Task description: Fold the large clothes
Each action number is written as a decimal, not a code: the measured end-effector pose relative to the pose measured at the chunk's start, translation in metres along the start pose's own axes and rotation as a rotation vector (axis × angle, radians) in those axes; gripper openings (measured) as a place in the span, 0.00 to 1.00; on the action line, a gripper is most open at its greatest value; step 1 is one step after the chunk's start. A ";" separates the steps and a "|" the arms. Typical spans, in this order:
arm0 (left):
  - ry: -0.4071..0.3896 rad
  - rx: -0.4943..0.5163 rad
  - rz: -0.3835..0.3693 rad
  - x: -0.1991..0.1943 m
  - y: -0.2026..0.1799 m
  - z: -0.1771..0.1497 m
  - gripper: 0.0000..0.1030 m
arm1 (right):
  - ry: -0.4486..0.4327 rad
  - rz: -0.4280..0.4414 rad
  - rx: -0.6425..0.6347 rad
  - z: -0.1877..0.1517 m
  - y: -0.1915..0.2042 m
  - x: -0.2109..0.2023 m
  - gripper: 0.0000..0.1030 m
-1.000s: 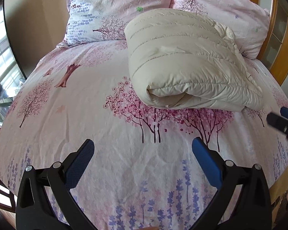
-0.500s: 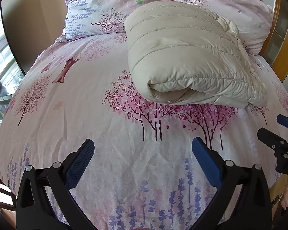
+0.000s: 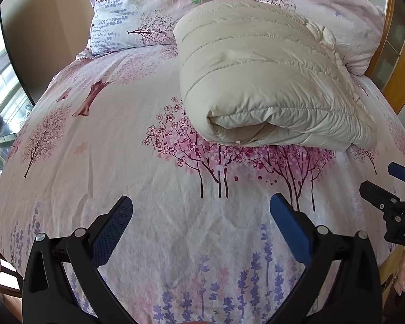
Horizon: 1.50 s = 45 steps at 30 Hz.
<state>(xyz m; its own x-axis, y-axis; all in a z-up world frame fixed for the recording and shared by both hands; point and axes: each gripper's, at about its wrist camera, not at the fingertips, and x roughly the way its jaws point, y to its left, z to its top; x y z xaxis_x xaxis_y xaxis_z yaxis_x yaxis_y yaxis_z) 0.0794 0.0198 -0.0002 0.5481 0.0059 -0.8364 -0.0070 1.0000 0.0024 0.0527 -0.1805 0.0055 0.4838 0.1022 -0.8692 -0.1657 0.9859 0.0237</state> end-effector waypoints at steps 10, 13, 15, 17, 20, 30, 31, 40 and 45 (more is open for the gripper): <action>0.004 -0.001 0.002 0.002 -0.001 0.000 0.99 | 0.004 0.007 0.001 0.000 0.000 0.002 0.98; 0.005 -0.002 0.004 0.003 -0.001 0.000 0.99 | 0.005 0.008 0.002 0.000 -0.001 0.002 0.98; 0.007 -0.002 0.004 0.003 -0.001 0.000 0.99 | 0.004 0.008 0.003 0.000 -0.001 0.002 0.98; 0.007 -0.001 0.005 0.003 -0.001 -0.001 0.99 | 0.005 0.008 0.003 0.000 -0.001 0.003 0.98; 0.007 0.000 0.005 0.003 -0.001 -0.001 0.99 | 0.005 0.010 0.004 -0.001 -0.001 0.003 0.98; 0.007 -0.001 0.005 0.003 -0.001 -0.001 0.99 | 0.007 0.013 0.014 -0.001 0.000 0.003 0.98; 0.007 -0.001 0.005 0.003 -0.001 -0.001 0.99 | 0.008 0.013 0.015 -0.001 0.000 0.003 0.98; 0.008 -0.001 0.005 0.003 -0.001 0.000 0.99 | 0.008 0.013 0.021 -0.001 0.001 0.003 0.98; 0.008 0.002 0.006 0.004 -0.002 -0.001 0.99 | 0.011 0.016 0.022 -0.002 0.001 0.004 0.98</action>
<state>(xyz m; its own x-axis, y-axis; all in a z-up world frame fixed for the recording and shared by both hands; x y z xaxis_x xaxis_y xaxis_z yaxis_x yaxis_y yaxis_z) 0.0809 0.0178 -0.0045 0.5411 0.0114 -0.8409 -0.0083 0.9999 0.0082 0.0525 -0.1795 0.0008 0.4721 0.1164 -0.8738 -0.1546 0.9868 0.0480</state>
